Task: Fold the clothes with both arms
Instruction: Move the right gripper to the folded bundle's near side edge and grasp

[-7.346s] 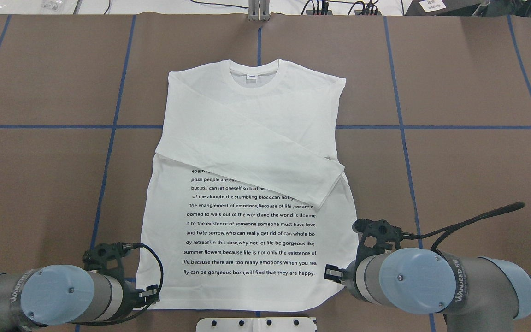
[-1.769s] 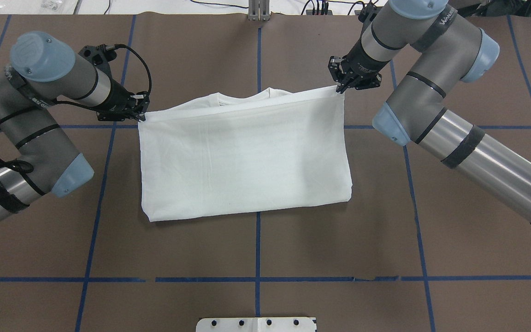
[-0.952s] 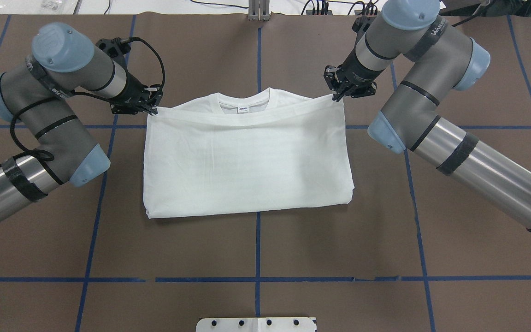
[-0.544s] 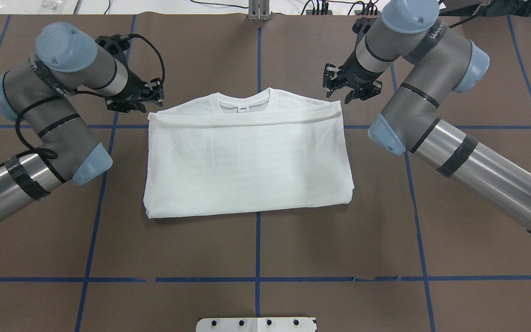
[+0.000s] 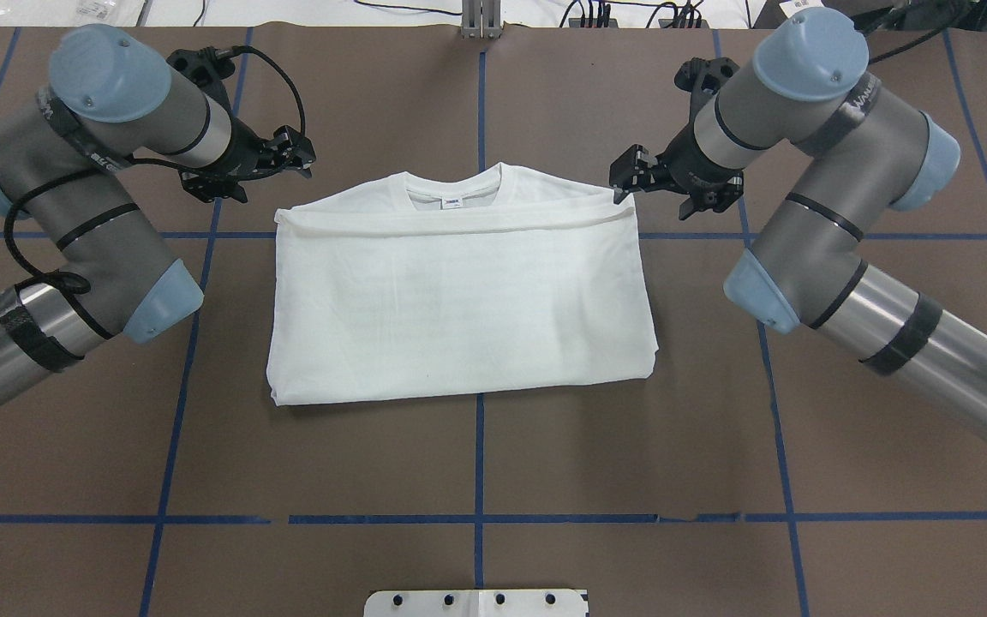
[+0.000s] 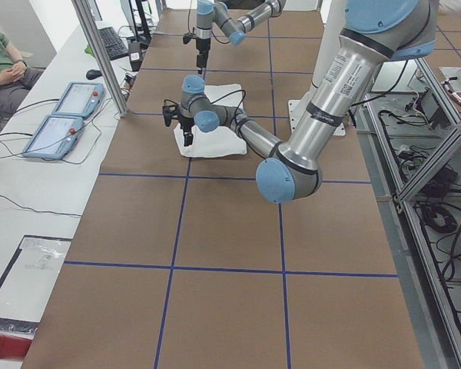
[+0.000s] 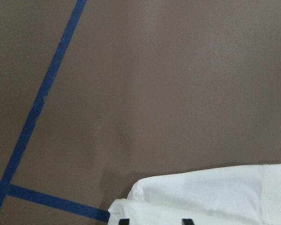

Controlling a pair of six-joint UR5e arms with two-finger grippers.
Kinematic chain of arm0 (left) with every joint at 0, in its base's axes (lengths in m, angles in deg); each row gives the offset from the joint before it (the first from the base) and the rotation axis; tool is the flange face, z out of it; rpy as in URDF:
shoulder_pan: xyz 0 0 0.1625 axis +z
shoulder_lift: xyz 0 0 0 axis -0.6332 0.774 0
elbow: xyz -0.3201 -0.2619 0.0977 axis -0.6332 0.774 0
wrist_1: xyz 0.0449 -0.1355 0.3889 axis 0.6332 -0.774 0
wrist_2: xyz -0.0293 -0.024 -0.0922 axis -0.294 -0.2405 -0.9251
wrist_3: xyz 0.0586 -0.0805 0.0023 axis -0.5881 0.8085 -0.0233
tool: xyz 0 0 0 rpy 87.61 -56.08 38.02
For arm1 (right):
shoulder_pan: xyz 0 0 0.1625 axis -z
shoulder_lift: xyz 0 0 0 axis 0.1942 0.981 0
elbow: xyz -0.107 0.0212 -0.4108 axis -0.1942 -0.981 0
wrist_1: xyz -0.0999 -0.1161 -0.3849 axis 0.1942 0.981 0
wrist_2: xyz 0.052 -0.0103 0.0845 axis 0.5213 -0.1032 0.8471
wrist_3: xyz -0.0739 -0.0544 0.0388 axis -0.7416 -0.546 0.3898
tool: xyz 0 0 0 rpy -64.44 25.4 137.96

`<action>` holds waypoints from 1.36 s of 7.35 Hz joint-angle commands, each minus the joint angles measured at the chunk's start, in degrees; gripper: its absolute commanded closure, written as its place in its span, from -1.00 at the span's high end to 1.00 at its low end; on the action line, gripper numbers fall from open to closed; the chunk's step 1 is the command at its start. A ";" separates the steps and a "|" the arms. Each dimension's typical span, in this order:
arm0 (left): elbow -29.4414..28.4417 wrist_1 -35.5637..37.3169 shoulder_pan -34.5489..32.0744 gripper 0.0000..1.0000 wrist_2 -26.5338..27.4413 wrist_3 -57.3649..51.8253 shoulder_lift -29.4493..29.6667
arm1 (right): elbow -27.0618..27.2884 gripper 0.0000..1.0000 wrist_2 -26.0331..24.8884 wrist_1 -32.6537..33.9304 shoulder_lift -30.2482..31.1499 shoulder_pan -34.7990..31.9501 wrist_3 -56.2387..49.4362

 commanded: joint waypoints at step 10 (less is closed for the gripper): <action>9.20 8.40 -0.12 0.97 0.08 0.40 -0.32 | 8.72 0.52 -8.52 0.27 9.76 15.49 8.21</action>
